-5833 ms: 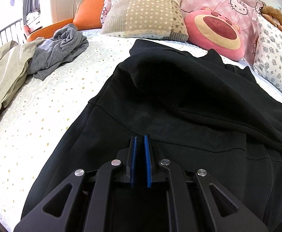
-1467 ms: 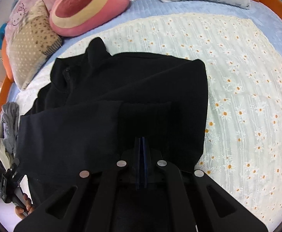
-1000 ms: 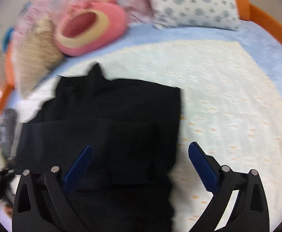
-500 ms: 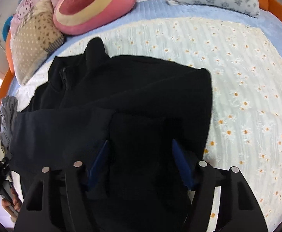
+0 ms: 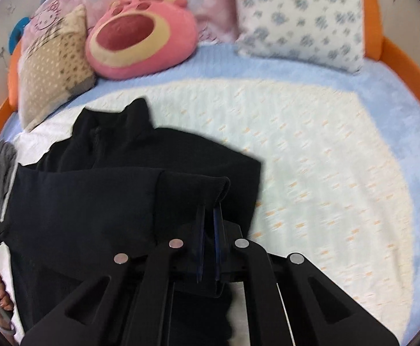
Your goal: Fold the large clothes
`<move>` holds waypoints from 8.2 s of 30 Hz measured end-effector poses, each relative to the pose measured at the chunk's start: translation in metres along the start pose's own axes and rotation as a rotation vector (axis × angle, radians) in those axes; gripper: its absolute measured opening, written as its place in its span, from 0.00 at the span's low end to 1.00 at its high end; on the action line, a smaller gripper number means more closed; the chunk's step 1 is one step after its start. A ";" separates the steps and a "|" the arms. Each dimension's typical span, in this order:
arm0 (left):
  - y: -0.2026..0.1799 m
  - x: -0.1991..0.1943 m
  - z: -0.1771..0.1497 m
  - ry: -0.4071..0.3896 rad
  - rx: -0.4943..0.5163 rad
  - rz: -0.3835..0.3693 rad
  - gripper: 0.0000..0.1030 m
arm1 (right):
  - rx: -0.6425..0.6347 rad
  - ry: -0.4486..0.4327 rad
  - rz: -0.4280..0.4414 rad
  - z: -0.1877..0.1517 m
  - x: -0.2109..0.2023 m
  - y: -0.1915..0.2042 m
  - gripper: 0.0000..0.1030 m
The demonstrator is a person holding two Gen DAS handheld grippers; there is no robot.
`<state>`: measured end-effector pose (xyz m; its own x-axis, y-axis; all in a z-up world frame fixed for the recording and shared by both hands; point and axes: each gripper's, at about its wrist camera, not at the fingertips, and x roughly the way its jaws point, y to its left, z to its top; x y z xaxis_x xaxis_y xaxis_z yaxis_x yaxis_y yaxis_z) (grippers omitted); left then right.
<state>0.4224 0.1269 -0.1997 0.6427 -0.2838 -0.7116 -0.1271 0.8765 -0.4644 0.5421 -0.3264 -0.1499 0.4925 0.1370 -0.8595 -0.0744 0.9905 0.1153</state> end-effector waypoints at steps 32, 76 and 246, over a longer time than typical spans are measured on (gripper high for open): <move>-0.057 -0.005 0.031 0.021 0.232 0.076 0.97 | 0.084 -0.110 0.102 -0.075 -0.001 0.008 0.39; 0.099 -0.198 -0.231 0.342 0.077 -0.124 0.98 | -0.061 0.032 0.199 -0.349 -0.185 -0.002 0.79; -0.027 0.118 0.152 0.040 0.167 0.204 0.16 | 0.041 -0.113 -0.164 0.104 0.092 0.047 0.11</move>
<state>0.6167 0.1286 -0.1911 0.5860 -0.1064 -0.8033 -0.1225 0.9683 -0.2176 0.6742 -0.2662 -0.1711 0.5895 -0.0286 -0.8073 0.0493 0.9988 0.0006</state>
